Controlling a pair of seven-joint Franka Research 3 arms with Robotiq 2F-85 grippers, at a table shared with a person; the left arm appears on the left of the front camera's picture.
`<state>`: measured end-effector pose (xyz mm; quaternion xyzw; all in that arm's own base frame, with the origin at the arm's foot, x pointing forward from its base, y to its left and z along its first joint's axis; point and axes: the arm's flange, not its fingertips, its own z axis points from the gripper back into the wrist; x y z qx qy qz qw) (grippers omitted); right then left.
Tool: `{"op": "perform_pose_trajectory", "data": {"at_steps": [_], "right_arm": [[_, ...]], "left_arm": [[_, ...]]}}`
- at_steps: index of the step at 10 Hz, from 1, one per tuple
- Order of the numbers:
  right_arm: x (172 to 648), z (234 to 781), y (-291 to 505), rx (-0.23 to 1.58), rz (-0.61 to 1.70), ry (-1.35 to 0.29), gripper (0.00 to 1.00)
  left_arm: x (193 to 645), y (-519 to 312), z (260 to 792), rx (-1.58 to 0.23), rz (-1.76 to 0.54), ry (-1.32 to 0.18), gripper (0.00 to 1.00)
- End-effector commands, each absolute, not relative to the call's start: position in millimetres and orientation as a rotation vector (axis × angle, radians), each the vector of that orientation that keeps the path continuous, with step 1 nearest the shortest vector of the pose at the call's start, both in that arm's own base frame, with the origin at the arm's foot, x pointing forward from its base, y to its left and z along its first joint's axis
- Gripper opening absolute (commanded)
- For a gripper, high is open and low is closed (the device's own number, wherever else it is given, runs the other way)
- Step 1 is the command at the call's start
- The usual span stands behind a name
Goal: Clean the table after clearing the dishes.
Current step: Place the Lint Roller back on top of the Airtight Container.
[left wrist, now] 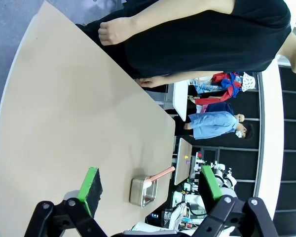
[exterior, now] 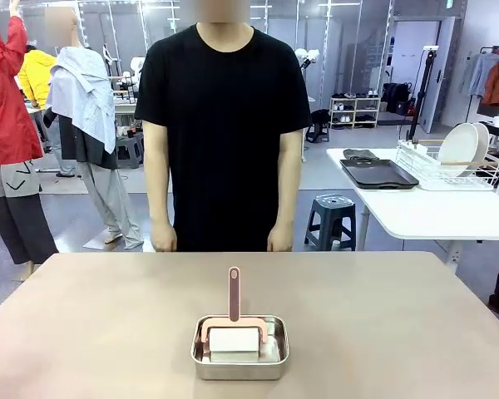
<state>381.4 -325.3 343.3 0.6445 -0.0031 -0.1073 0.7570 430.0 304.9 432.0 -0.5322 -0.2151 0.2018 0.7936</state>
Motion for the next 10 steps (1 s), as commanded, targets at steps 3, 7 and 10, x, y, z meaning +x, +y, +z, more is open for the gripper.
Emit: {"op": "perform_pose_trajectory", "data": {"at_steps": [3,7,10], "right_arm": [[381,343,-325,1.405,-0.234,-0.007,1.00],[381,343,-325,1.405,-0.234,-0.007,1.00],[381,343,-325,1.405,-0.234,-0.007,1.00]], "left_arm": [[426,308,435,-1.147,0.426,-0.460,1.00],[426,308,435,-1.147,0.426,-0.460,1.00],[426,308,435,-1.147,0.426,-0.460,1.00]]}}
